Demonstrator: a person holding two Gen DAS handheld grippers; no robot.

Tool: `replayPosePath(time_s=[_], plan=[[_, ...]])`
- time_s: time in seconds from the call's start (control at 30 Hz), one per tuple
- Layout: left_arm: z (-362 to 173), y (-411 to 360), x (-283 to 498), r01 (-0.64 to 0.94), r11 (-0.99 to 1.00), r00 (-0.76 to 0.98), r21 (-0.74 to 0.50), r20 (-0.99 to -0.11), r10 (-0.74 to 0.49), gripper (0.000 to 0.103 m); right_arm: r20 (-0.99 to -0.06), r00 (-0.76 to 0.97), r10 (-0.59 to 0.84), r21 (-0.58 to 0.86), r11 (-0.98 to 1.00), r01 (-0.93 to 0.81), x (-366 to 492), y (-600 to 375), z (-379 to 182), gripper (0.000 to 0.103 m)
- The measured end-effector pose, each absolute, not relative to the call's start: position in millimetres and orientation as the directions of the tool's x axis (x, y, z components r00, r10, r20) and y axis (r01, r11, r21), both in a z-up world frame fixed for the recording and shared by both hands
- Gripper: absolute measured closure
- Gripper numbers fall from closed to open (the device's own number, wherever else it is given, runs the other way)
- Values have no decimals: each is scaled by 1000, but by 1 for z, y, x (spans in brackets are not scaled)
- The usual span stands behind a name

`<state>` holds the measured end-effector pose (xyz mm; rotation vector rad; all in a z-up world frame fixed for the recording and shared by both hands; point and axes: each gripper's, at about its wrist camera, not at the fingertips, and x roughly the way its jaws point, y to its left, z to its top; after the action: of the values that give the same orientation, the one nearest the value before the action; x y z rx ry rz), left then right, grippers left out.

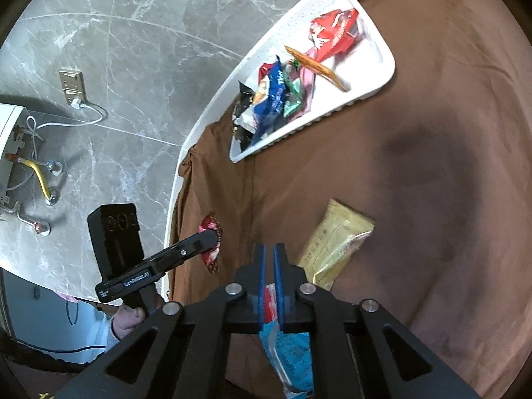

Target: Organize snacks

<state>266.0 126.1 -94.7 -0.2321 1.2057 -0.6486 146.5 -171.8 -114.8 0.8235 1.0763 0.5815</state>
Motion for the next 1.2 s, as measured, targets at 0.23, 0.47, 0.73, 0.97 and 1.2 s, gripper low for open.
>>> replayPosePath(time_s=[0.23,0.47,0.73,0.97,1.2], plan=[[-93,124,266,338,797,203,-500,-789,-581,77,-649,354,673,717,697,-12,150,-164,-114,92],[-96,124,265,328,796,202,-509,-785,-586,77,-721,285,631,674,735,77,154,-152,-142,56],[-96,124,267,324,799,205,-507,-787,-582,77,-809,269,523,535,844,-32,166,-111,-139,58],[-98,123,266,320,801,204,-506,-789,-580,77,-838,289,463,441,886,-141,171,-94,-136,79],[-99,125,267,308,799,202,-517,-785,-586,76,-747,298,594,595,798,-96,172,-122,-138,86]])
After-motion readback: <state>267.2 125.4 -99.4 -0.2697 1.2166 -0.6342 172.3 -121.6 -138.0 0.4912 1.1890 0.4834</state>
